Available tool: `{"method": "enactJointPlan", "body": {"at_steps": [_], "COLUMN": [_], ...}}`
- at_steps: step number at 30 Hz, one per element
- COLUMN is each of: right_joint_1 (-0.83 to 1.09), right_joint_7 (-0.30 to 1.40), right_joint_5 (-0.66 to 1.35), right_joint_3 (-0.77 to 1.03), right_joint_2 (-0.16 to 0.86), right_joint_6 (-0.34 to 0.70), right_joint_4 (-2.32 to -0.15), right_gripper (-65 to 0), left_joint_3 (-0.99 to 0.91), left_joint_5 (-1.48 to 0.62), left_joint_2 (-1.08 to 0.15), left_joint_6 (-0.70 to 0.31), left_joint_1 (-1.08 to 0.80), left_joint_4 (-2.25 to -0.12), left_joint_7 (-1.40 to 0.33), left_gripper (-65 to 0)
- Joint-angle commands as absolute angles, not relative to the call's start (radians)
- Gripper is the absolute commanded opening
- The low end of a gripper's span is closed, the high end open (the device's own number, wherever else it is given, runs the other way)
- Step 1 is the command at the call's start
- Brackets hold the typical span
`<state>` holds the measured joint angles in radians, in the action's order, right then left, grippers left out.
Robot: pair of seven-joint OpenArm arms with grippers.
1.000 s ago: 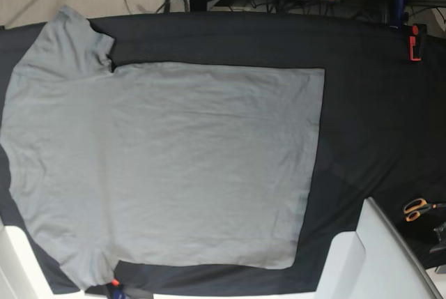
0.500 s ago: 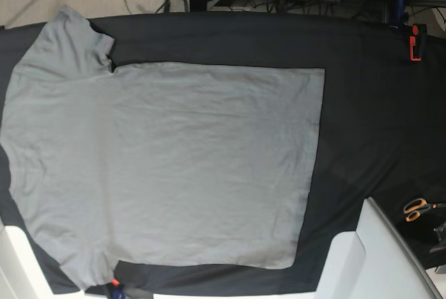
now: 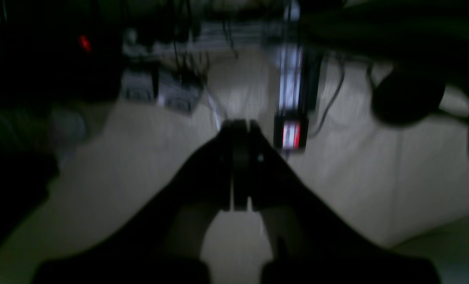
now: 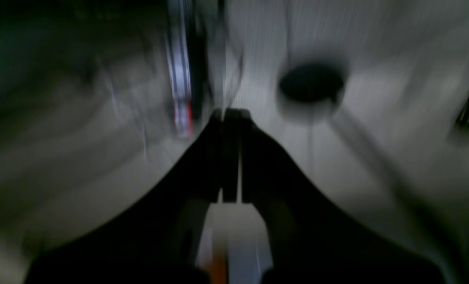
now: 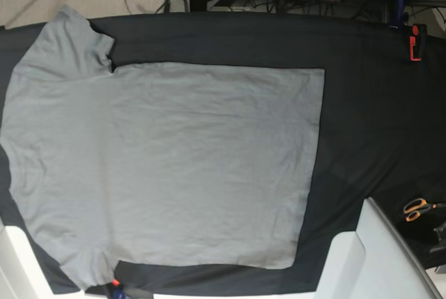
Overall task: Fold the T-shirt properly
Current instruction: 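Move both grippers toward the corners of the grey T-shirt's shoulder edge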
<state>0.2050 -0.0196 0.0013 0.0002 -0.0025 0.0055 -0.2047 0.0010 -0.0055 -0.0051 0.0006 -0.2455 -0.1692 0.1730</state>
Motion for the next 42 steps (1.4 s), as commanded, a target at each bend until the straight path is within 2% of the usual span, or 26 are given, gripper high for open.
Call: {"method": "enactJointPlan", "body": {"at_steps": [1,3,6,8,12,15,18,21,28,35,37,39,42], "right_joint_1": [0.173,0.153,0.168,0.211,0.383,0.524,0.645,0.702,0.759,0.819,0.805,0.762,0.707], "right_joint_7": [0.030,0.120,0.122,0.122,0.180,0.309,0.447,0.555,0.748,0.799,0.796,0.780,0.776], "right_joint_5": [0.001,0.001,-0.001,-0.001,-0.001,0.001,0.001,0.001,-0.001,0.001,0.007,0.061,0.217], "right_joint_3": [0.002,0.002,-0.001,0.001,0.004,0.005,0.030,0.097,0.259,0.315,0.334,0.372,0.510], "right_joint_2": [0.001,0.001,0.001,0.001,0.028,0.045,0.061,0.059,0.061,0.071,0.102,0.111,0.108], "right_joint_6": [0.004,0.007,0.007,0.007,0.007,0.004,0.002,0.002,0.008,0.015,0.064,0.160,0.401], "right_joint_4": [-0.197,-0.202,-0.228,-0.282,-0.575,-0.898,-1.222,-1.408,-1.669,-1.867,-1.873,-1.870,-1.874], "right_gripper": [-64.8,-64.8,-64.8,-64.8,-65.0,-65.0,-65.0,-65.0,-65.0,-65.0,-65.0,-65.0,-64.4], "left_joint_3": [-0.001,-0.001,0.007,0.001,-0.001,-0.001,-0.002,-0.005,-0.142,-0.197,-0.200,-0.202,-0.255], "left_joint_5": [-0.007,-0.007,-0.007,-0.007,-0.007,-0.007,-0.008,-0.008,-0.008,-0.008,-0.010,-0.010,-0.058], "left_joint_2": [-0.004,-0.004,-0.007,-0.012,-0.035,-0.044,-0.050,-0.071,-0.081,-0.081,-0.081,-0.081,-0.079], "left_joint_6": [0.005,0.005,0.005,0.005,0.005,0.005,0.005,0.007,0.007,0.005,0.005,0.005,0.005], "left_joint_1": [-0.228,-0.220,-0.245,-0.303,-0.522,-0.644,-0.736,-0.814,-0.992,-1.021,-1.007,-0.980,-0.940], "left_joint_4": [-0.160,-0.156,-0.159,-0.232,-0.581,-0.814,-0.987,-1.125,-1.484,-1.701,-1.727,-1.747,-1.762], "left_joint_7": [0.127,0.064,0.064,0.067,0.113,0.101,0.102,0.102,0.068,-0.081,-0.099,-0.101,-0.101], "left_gripper": [-65.0,-65.0,-65.0,-65.0,-65.0,-65.0,-65.0,-65.0,-65.0,-65.0,-65.0,-65.0,-65.0]}}
